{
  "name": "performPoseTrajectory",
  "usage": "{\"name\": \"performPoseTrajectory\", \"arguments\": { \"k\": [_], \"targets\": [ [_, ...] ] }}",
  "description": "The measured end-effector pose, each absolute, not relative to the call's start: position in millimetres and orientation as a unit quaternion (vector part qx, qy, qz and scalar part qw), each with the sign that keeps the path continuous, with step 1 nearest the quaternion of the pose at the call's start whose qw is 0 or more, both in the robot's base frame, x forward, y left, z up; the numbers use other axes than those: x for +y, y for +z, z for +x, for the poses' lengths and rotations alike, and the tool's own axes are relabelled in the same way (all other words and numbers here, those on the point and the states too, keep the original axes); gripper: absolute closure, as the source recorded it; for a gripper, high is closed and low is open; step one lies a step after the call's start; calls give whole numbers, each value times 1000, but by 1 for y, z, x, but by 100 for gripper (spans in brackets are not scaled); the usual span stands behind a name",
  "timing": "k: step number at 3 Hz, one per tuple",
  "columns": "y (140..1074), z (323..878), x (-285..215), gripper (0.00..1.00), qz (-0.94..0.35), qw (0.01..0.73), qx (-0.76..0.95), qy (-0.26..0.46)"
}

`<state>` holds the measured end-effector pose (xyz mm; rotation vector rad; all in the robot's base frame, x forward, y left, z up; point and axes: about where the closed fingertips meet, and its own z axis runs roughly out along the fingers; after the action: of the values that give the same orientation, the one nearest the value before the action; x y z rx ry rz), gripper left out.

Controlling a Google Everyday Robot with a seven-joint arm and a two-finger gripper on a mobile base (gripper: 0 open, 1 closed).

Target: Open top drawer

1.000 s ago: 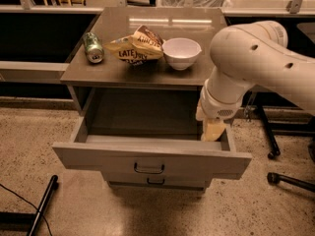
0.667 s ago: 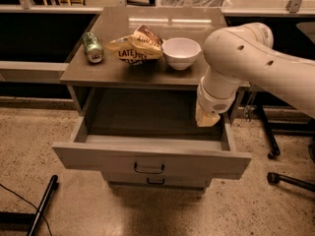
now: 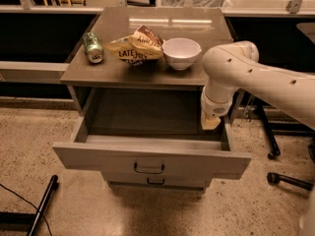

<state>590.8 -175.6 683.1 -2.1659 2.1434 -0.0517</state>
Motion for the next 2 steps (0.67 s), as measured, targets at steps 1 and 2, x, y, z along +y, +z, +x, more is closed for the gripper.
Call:
{"name": "performPoseTrajectory", "arguments": {
  "k": [1,2],
  "targets": [
    [650,583,-182,84,-695,17,718,29],
    [636,560,-167,61,-694,-6,718,50]
  ]
}}
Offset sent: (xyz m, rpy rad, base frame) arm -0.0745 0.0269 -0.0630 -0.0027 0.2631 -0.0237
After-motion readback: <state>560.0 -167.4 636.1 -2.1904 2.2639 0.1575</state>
